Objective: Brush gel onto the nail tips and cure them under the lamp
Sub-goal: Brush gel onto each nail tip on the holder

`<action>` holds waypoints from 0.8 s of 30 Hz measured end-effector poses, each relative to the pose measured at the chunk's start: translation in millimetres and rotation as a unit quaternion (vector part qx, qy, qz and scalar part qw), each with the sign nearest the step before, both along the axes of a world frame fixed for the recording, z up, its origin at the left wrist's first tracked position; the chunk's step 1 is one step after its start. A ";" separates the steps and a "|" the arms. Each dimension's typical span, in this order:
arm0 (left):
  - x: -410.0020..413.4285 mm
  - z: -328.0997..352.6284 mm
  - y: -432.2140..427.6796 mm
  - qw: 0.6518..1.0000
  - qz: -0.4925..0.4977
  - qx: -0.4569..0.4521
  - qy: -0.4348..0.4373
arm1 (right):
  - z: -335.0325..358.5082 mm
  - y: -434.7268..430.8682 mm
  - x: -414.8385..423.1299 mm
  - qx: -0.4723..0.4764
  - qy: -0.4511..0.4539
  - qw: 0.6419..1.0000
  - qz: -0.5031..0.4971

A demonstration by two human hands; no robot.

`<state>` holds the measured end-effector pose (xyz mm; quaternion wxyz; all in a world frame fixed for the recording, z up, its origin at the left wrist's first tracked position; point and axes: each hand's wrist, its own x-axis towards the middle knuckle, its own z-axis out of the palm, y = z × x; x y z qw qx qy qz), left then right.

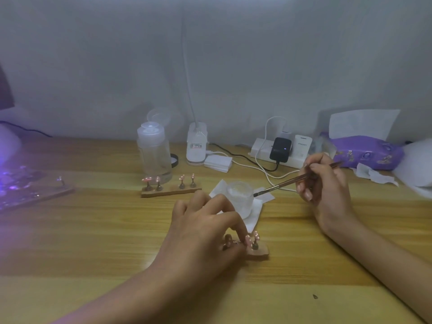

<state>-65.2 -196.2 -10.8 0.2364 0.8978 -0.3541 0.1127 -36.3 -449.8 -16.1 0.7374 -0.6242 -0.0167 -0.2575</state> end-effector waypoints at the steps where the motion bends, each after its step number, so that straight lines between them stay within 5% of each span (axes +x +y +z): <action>1: 0.4 -1.7 0.1 1.000 0.004 0.006 -0.001 | 0.0 0.2 -0.3 0.000 0.001 1.000 0.000; 16: 0.8 8.2 -21.4 0.995 -0.014 0.085 -0.055 | 2.5 0.3 -1.6 0.060 0.009 0.998 0.000; 24: -3.2 7.6 -20.5 0.977 -0.056 0.091 -0.185 | 5.7 4.6 -4.3 0.111 -0.021 0.994 0.003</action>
